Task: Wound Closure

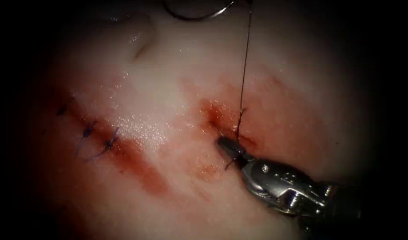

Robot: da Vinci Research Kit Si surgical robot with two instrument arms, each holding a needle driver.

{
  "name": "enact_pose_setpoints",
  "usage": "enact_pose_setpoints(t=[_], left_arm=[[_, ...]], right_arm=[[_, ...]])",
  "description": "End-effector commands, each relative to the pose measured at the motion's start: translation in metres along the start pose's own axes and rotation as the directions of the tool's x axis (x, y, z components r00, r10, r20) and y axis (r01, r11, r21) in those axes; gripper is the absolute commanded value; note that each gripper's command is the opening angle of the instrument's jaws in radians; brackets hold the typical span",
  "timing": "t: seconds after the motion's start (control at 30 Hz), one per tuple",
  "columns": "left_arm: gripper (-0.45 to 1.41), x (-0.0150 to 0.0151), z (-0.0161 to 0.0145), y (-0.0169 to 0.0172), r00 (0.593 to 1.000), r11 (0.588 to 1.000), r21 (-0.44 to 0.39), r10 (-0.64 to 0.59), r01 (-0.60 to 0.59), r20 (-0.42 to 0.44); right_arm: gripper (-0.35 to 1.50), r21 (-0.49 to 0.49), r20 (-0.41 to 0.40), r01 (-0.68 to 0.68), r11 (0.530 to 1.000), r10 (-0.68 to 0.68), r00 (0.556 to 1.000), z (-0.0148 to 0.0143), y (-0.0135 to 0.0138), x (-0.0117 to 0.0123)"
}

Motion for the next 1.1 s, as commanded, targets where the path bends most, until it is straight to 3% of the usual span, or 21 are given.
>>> enact_pose_setpoints(t=[0.03,0.53,1.1], left_arm=[[-0.45,0.0002,0.0006,-0.0005,1.0,1.0,0.001,0.004,-0.004,-0.001],[-0.45,0.0003,0.0009,-0.0032,1.0,1.0,0.019,-0.005,0.005,0.009],[-0.45,0.0024,0.0004,-0.0059,0.998,0.995,0.083,0.062,-0.062,-0.004]], right_arm=[[-0.35,0.002,0.004,0.002,1.0,-0.002,1.0,0.0004,-0.0005,-0.0009],[-0.35,0.074,0.033,0.009,0.997,-0.011,0.999,-0.0026,-0.001,-0.0023],[-0.35,0.194,0.028,0.09,0.977,-0.098,0.995,-0.0029,-0.0026,-0.003]])
